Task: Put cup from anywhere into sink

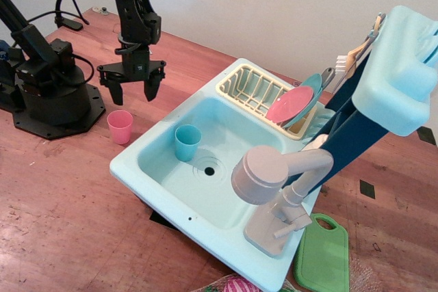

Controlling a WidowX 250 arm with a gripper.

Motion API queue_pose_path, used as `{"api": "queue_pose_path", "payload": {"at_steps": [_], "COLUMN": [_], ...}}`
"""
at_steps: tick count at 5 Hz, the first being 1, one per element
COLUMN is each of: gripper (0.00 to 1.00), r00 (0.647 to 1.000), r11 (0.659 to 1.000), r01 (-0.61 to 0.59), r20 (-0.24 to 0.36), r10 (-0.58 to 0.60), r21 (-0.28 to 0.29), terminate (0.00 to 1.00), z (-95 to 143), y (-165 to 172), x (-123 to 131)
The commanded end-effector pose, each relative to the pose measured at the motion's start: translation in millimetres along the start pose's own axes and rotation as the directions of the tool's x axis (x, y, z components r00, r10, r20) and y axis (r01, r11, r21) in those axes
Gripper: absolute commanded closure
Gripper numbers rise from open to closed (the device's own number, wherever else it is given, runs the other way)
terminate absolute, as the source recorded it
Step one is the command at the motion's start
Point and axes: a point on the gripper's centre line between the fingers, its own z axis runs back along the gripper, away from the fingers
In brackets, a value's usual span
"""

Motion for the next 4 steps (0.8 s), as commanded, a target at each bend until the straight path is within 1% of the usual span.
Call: {"api": "queue_pose_path", "payload": {"at_steps": [1, 2, 4], "gripper": [0.00, 0.00, 0.00], "r00": [1.000, 1.000, 0.999], "r11": [1.000, 1.000, 0.999], "r01": [0.000, -0.012, 0.027], "r20": [0.000, 0.014, 0.018], "r10": [0.000, 0.011, -0.027], "r21": [0.000, 0.018, -0.021], "terminate": [0.00, 0.00, 0.00], "z": [0.0, -21.5, -66.1], "y": [0.0, -1.4, -3.4], "x": [0.0, 1.7, 11.2]}}
